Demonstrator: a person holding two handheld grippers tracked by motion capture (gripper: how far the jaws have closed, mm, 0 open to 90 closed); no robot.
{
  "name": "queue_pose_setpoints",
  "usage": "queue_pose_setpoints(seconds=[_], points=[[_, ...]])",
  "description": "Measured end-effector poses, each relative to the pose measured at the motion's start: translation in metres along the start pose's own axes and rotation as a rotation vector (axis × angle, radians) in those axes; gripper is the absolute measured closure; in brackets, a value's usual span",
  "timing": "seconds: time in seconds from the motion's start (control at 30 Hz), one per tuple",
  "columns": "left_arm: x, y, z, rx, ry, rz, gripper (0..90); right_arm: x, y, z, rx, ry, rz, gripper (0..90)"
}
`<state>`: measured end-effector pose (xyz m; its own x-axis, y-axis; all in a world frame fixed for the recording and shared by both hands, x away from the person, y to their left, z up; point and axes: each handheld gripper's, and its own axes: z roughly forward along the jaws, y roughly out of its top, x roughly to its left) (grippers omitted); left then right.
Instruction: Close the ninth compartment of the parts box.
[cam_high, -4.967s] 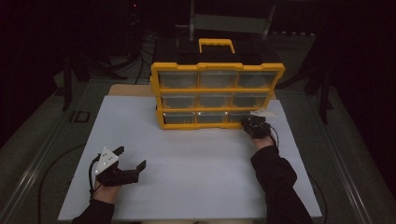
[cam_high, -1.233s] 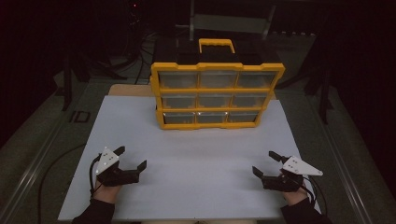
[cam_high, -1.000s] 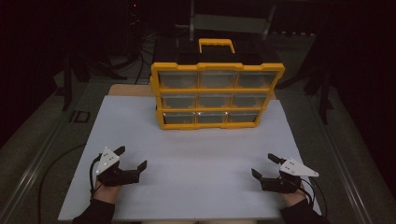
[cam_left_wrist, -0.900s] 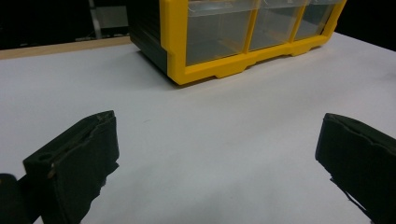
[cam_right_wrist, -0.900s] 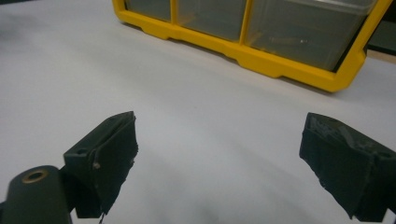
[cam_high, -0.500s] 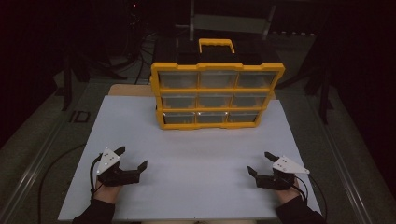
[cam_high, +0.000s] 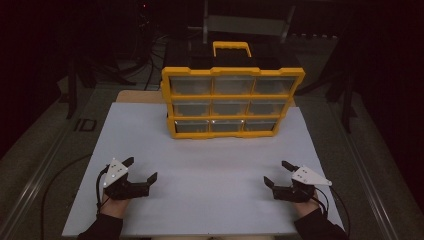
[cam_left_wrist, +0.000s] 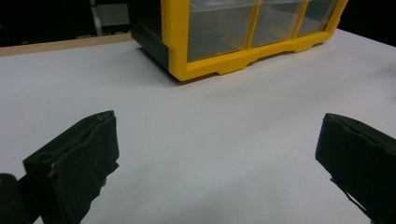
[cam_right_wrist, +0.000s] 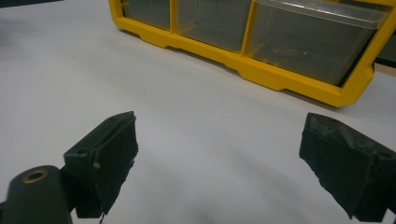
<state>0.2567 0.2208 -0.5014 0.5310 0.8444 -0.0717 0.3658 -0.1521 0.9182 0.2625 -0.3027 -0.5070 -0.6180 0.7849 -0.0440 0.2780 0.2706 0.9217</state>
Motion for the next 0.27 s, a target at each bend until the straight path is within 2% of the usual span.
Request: queue_pose_setpoints(seconds=[0.27], points=[[-0.0009, -0.0004, 0.0012, 0.003, -0.001, 0.002, 0.1, -0.0009, 0.0001, -0.0045, -0.017, 0.003, 0.013, 11.1]])
